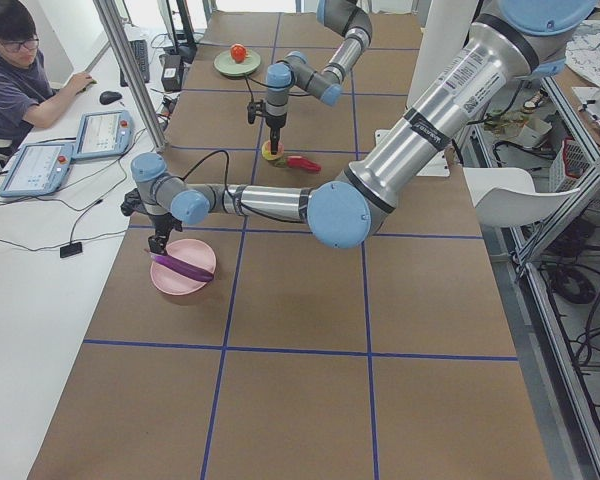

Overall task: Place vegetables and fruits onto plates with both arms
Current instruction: 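Grasp the yellow-red peach with the right gripper and lift it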

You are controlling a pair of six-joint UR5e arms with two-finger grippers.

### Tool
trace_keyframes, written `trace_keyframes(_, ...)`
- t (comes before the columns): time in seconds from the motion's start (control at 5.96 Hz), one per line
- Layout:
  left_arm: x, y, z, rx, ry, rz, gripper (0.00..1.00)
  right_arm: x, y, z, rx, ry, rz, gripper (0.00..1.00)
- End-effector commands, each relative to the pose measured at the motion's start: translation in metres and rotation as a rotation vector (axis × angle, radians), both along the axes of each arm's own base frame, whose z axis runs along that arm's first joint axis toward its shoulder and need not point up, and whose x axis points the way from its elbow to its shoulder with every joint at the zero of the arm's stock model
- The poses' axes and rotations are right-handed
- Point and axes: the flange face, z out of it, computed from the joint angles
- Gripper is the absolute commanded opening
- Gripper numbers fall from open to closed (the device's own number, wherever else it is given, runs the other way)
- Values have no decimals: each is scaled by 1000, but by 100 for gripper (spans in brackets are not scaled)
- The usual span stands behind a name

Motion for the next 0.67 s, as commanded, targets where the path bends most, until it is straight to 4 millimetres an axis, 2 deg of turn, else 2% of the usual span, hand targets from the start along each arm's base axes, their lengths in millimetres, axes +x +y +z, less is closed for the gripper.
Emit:
trace_keyframes(0.0, 0, 1, 0, 4, 2, 1, 100, -9, 8, 7, 39, 22, -1, 85)
trace_keyframes(0.17, 0, 1, 0, 4, 2, 1, 100, -7, 7, 2, 38, 10, -4, 22)
trace_keyframes(0.34, 0, 1, 0, 6, 3, 1, 100, 1, 2, -3, 43, 0, 3, 0)
trace_keyframes(0.5, -1, 2, -4, 11, 7, -3, 100, 38, -19, -12, 39, -41, 17, 0)
